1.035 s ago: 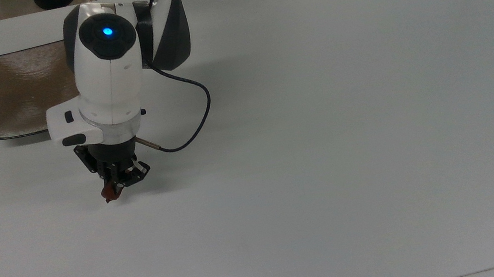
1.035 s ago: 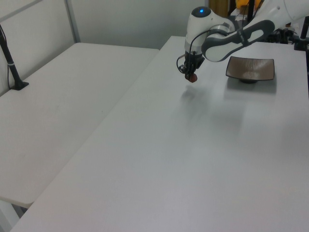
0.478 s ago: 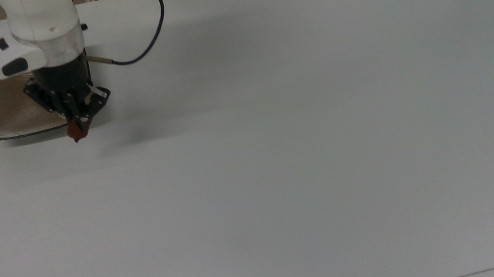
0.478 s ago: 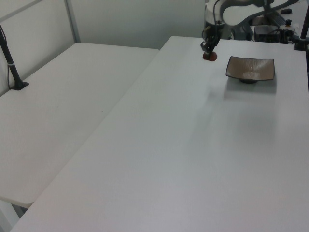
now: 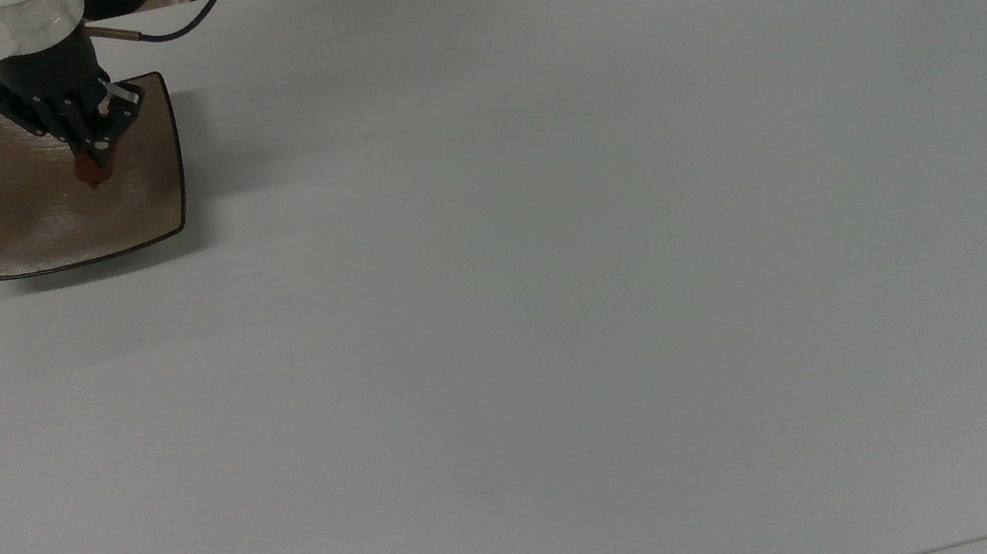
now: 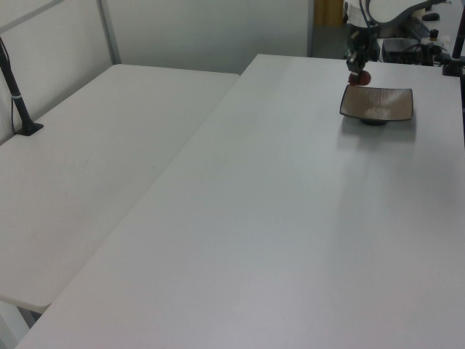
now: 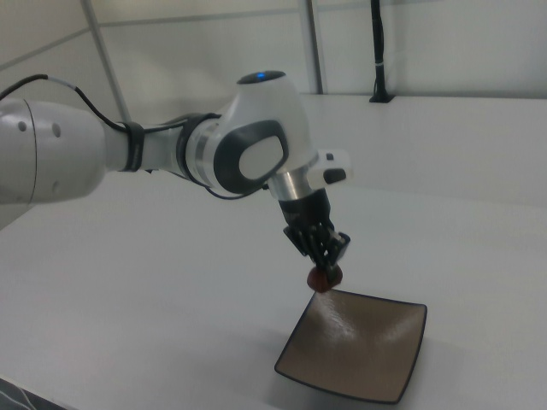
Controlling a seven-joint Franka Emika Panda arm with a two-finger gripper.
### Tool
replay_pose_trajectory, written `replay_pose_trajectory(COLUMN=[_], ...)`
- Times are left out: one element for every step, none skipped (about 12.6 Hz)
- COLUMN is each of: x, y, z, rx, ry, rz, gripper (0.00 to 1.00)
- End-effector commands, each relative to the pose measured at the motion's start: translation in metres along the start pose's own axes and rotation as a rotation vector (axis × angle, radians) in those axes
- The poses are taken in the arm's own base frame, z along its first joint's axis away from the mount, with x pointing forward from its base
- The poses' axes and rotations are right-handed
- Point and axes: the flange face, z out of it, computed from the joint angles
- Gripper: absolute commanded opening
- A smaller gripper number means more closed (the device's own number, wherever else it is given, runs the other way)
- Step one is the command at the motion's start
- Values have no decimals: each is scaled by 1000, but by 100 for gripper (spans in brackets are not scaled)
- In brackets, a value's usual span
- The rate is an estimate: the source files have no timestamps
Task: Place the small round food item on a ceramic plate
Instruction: 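Lift the red food item and carry it over the brown plate, then lower the item onto the plate and open the gripper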
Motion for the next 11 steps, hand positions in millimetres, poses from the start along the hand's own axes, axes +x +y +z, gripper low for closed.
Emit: replay_pose_trajectory(x=[-26,-31,-30,-26,-22,-19,-17,-17,-16,-16,-15], y=[37,43,42,40,40,38,39,41,42,42,43], z=[33,48,62,79,92,101,103,102,100,99,97], rx=[21,24,24,19,14,11,9,9,14,15,14], ry=[-63,-89,-105,-101,-91,-85,-77,-76,-72,-69,-65], rz=[-31,-46,-50,-54,-52,-48,-44,-33,-12,2,12], gripper=[1,1,1,1,1,2,11,34,63,99,100])
